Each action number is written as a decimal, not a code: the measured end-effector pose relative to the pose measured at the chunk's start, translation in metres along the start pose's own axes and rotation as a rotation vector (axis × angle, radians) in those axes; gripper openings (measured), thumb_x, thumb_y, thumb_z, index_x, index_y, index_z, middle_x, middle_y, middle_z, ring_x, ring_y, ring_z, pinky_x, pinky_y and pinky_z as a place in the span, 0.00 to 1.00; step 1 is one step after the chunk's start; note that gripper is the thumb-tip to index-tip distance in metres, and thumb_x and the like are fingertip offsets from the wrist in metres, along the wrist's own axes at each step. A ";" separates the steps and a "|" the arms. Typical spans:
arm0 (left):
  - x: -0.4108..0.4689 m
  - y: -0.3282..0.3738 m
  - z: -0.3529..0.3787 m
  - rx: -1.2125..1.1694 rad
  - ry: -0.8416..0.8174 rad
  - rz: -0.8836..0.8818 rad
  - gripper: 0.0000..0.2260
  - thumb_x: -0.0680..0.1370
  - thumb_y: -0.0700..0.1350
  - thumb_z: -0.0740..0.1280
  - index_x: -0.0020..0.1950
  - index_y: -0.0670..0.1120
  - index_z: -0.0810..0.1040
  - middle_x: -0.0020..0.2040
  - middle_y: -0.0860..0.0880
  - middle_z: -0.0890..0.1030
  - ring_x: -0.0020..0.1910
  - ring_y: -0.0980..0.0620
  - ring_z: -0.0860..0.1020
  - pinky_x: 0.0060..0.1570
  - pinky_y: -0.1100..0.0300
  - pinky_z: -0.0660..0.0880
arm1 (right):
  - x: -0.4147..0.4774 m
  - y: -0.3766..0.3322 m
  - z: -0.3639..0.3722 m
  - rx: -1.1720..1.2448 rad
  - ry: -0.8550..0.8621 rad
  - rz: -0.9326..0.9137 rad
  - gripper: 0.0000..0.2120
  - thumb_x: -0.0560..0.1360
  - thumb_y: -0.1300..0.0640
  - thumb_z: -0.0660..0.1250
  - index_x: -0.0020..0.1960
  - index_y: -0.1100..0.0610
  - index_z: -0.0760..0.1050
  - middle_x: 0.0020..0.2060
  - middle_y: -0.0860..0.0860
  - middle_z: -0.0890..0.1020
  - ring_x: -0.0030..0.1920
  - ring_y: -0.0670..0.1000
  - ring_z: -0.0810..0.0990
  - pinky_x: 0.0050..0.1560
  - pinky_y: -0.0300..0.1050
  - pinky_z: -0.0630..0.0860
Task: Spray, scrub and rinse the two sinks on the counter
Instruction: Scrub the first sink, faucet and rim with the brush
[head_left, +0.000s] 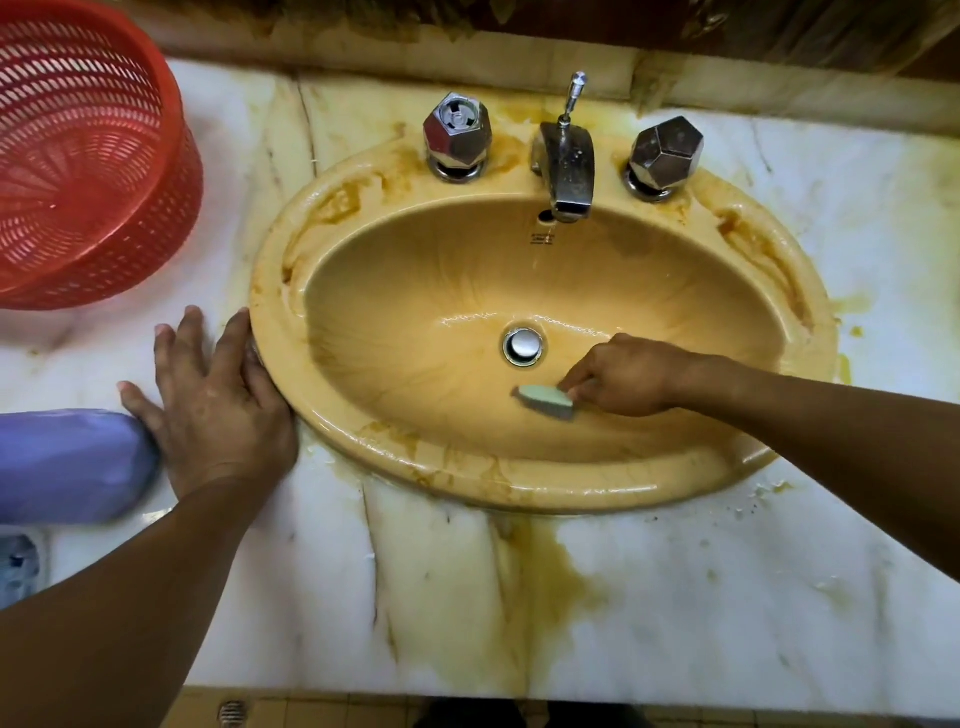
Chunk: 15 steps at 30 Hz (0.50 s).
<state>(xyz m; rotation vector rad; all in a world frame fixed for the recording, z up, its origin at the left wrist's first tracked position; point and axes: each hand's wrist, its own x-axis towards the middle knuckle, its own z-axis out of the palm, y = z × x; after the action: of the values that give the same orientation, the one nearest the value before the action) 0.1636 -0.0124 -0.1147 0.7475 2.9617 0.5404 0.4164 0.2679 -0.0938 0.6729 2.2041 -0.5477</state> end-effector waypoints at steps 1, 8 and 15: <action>0.000 0.000 0.000 0.004 0.001 0.004 0.19 0.86 0.49 0.55 0.77 0.57 0.69 0.83 0.47 0.60 0.83 0.46 0.53 0.77 0.31 0.44 | 0.003 0.001 0.003 -0.060 0.103 0.015 0.17 0.84 0.44 0.57 0.70 0.37 0.76 0.63 0.50 0.81 0.64 0.56 0.77 0.55 0.49 0.75; -0.001 -0.001 -0.001 -0.014 0.013 0.020 0.19 0.86 0.48 0.56 0.77 0.56 0.69 0.82 0.47 0.61 0.83 0.45 0.53 0.77 0.31 0.43 | 0.010 0.006 0.006 -0.011 0.139 -0.014 0.18 0.83 0.42 0.58 0.72 0.34 0.72 0.67 0.47 0.80 0.68 0.54 0.74 0.57 0.48 0.72; 0.001 -0.003 0.000 -0.013 0.008 0.022 0.20 0.85 0.48 0.55 0.77 0.57 0.69 0.82 0.47 0.61 0.83 0.45 0.53 0.76 0.29 0.44 | -0.036 0.032 -0.026 -0.049 -0.189 0.024 0.12 0.82 0.47 0.65 0.62 0.41 0.83 0.59 0.37 0.82 0.61 0.45 0.78 0.65 0.43 0.73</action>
<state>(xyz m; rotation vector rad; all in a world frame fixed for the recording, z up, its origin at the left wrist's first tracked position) 0.1619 -0.0145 -0.1159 0.7792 2.9574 0.5648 0.4428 0.2973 -0.0555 0.5966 2.0241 -0.5214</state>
